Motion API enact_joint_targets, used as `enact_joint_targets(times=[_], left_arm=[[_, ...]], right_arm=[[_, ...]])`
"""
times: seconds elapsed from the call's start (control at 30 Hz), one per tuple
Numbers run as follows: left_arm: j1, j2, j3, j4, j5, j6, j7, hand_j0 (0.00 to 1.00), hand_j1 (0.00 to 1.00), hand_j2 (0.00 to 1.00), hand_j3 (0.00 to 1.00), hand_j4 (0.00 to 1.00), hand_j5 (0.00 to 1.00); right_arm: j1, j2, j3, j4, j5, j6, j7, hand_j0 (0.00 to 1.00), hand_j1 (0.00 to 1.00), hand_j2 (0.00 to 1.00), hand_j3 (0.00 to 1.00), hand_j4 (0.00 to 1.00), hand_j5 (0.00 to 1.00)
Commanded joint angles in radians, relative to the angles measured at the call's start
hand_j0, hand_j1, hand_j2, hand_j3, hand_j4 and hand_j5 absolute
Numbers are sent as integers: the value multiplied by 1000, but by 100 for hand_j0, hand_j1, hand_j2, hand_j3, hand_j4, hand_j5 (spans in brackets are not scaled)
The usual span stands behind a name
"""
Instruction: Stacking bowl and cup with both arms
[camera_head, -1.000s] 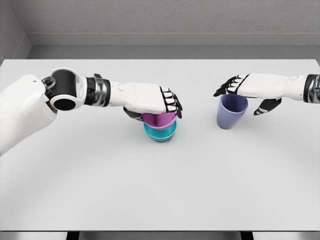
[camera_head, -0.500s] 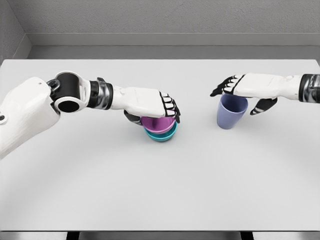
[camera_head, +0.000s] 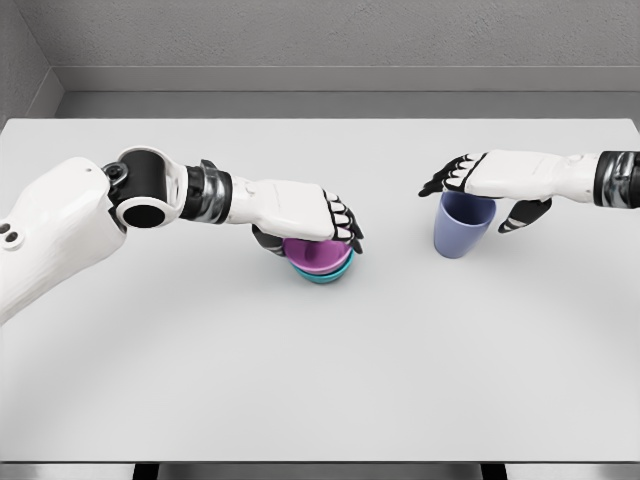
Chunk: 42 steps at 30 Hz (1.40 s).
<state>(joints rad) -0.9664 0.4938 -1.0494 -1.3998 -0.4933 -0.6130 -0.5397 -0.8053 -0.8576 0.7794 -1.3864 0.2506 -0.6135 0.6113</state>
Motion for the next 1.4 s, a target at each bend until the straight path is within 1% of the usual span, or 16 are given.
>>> enact_joint_targets(times=[0.0,0.03,0.33,0.4,0.43,0.53,0.57,0.63,0.67,0.77,0.83,0.93,1.07,1.13,1.2,1.37], left_arm=[[0,0,2,1,7,2,0,98,98,98,98,98,98],[0,2,2,2,12,2,1,100,100,100,100,100,100],[0,5,5,15,33,2,3,100,100,100,100,100,100],[-14,15,9,13,51,2,4,100,100,100,100,100,100],[-21,29,11,7,77,2,4,100,100,100,100,100,100],[-37,164,37,-13,234,2,9,100,100,100,100,100,100],[-37,210,45,-15,268,2,9,100,100,100,100,100,100],[-31,279,78,-15,272,2,10,100,100,100,100,100,100],[-12,284,114,-15,274,2,10,100,100,100,100,100,100],[40,307,127,-2,274,2,12,100,100,100,100,100,100],[113,316,173,-5,274,2,9,100,100,100,100,100,100],[126,316,198,1,245,2,0,100,100,100,100,100,100],[143,316,238,2,240,2,-36,100,100,100,100,100,100],[155,316,266,27,240,2,-36,100,100,100,100,100,100],[155,310,266,71,239,2,-36,100,100,100,100,100,100],[155,313,286,122,222,2,-36,100,100,100,100,100,100]], right_arm=[[2,0,0,0,-5,3,0,100,100,100,100,100,100],[0,0,0,0,-5,3,0,100,100,100,100,100,100],[0,2,7,1,-5,3,0,100,100,100,100,100,100],[0,5,14,1,-5,3,0,100,100,100,100,100,100],[0,6,14,3,-5,3,0,100,100,100,100,100,100],[0,11,14,10,-5,3,0,100,100,100,100,100,100],[0,11,14,10,-5,3,0,100,100,100,100,100,100],[0,12,17,10,-5,3,0,100,100,100,100,100,100],[0,12,18,10,-5,3,0,100,100,100,100,100,100],[0,12,23,12,-5,3,0,100,100,100,100,100,100],[0,12,29,15,-5,3,0,100,100,100,100,100,100],[0,12,31,20,-5,3,0,100,100,100,100,100,100],[0,18,32,36,-5,3,0,100,100,100,100,100,100],[0,19,32,36,-5,3,0,100,100,100,100,100,100],[0,19,32,36,-5,3,0,100,100,100,100,100,100],[0,26,44,41,-5,3,0,100,100,100,100,100,100]])
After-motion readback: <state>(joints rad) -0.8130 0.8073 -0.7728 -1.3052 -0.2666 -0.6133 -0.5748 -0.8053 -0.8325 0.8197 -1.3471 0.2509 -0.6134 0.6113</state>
